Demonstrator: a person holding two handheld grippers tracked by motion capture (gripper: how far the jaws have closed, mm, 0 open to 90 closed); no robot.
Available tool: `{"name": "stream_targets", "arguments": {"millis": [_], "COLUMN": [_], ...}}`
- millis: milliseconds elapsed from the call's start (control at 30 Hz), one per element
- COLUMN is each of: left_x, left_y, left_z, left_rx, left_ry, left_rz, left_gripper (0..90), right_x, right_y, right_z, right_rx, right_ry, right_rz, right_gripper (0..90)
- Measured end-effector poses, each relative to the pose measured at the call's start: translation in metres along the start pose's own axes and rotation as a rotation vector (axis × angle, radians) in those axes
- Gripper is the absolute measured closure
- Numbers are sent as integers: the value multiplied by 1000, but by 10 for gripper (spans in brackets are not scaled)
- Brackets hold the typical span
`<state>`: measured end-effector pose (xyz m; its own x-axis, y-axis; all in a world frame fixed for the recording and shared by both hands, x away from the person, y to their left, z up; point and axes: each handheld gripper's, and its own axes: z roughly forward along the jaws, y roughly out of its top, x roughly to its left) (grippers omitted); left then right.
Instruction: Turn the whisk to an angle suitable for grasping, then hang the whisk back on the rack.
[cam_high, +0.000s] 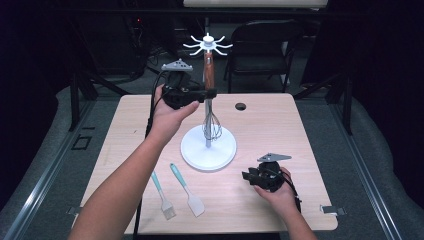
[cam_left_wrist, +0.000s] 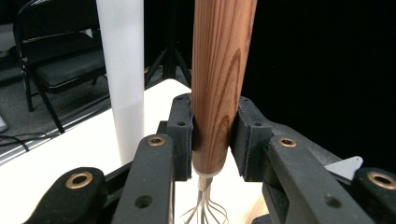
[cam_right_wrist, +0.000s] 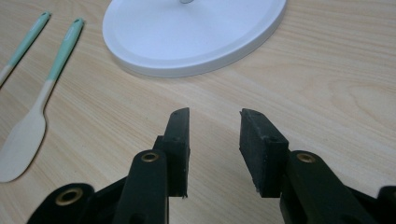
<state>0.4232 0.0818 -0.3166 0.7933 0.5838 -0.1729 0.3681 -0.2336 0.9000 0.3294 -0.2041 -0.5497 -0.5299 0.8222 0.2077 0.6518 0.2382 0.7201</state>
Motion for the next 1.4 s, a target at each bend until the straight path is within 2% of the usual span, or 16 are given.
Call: {"name": "stream_targets", "arguments": {"millis": [167,367,467,567,633,700,733,833,1033,1067,1200,1267,1400], "left_x": [-1,1,1,2,2,4,5,9,16,18,30,34,42], "left_y": [-2,-11,-21,-34,-44,-57,-61,-79,-120,-127,-154,-166,-193], "left_z": [-1,-1,-2,-3,-4,-5,-6,-12,-23,-24,-33,-38,-53], "left_rx": [-2,5,6,13,19,47,58,69,117,126,151,147,110], "left_ry": [7,36,44,69,80,97,103,109,182,190,219,231,249], "left_rz": [-2,-4,-14,-3,-6,-4,-5,-19,-13,-18,-57,-73,-114], "left_gripper": [691,564,540,529,521,524,536,569,572,569,558,555,555], "right_x": [-1,0,0,1,1,2,3,4,6,6,6,6,6], "right_y": [0,0,0,0,0,0,0,1,1,1,1,2,2], "right_z": [0,0,0,0,1,1,1,1,0,0,-5,-7,-9], "right_rx": [-7,-2,-18,-29,-39,-61,-73,-85,-81,-90,-127,-137,-145], "right_ry": [0,-18,-32,-48,-65,-76,-96,-122,-127,-119,-118,-121,-123], "right_rz": [-1,-14,-29,-51,-67,-84,-111,-147,-133,-123,-134,-134,-132], "right_gripper": [627,605,582,552,526,494,481,462,507,513,537,545,546]}}
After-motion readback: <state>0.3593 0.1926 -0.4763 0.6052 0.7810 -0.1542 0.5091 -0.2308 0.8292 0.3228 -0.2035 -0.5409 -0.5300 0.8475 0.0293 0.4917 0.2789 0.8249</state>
